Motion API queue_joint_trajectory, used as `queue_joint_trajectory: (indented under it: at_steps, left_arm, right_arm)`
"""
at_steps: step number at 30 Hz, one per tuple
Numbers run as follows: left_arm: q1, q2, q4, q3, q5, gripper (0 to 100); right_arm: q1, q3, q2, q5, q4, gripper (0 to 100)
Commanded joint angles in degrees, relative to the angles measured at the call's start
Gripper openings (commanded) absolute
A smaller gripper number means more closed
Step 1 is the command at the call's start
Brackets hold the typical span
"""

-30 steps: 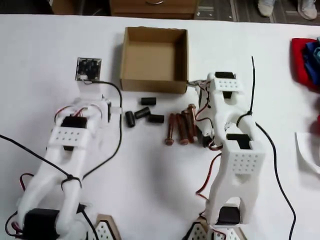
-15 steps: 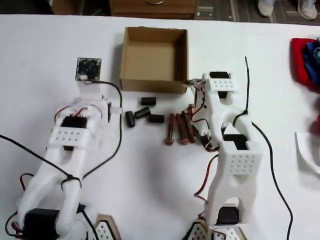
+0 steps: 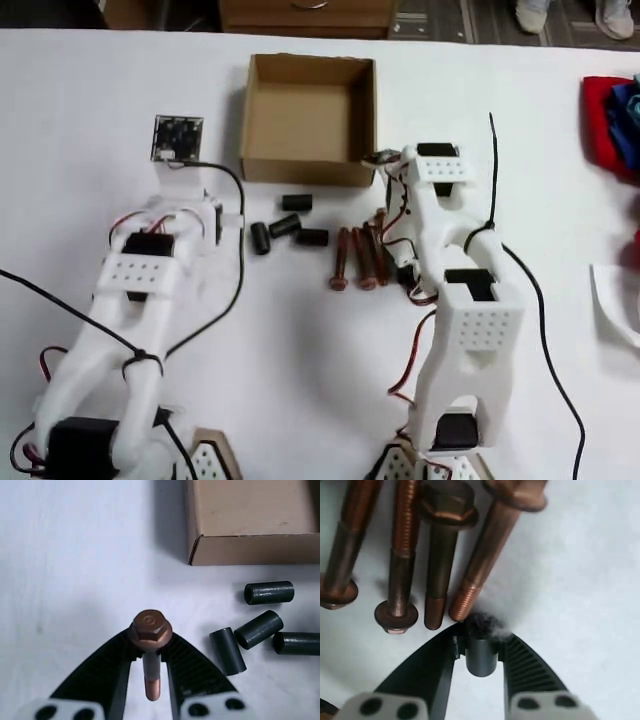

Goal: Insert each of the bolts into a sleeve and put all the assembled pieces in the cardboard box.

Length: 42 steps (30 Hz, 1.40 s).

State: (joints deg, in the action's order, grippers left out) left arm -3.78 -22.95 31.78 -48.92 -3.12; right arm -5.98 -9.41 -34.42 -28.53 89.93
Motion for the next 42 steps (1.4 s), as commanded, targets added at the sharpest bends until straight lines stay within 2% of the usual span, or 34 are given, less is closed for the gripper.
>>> queue_joint_trajectory:
  at_steps: [1, 3, 13, 18, 25, 42]
  left_arm:
    - [-0.53, -0.70, -0.88, 3.38, -0.09, 3]
    - [-0.53, -0.70, -0.88, 3.38, -0.09, 3]
    - [-0.53, -0.70, -0.70, 3.38, -0.09, 3]
    - [-0.53, -0.70, -0.62, 3.38, -0.09, 3]
    - [-0.53, -0.70, -0.62, 3.38, -0.09, 3]
    - [-0.35, -0.70, -0.70, 3.47, -0.26, 3]
  right_arm:
    - [-1.27, -0.18, 3.38, -0.62, -0.40, 13.4]
    - [-1.27, -0.18, 3.38, -0.62, -0.40, 15.8]
    - [-1.27, -0.70, -3.38, -0.62, -0.75, 15.4]
    - [-0.04, -0.70, -3.47, -0.62, -1.98, 1.3]
    - [3.56, -0.44, -3.91, -0.70, -1.63, 12.6]
    - [8.40, -0.62, -1.89, -3.16, -1.19, 12.5]
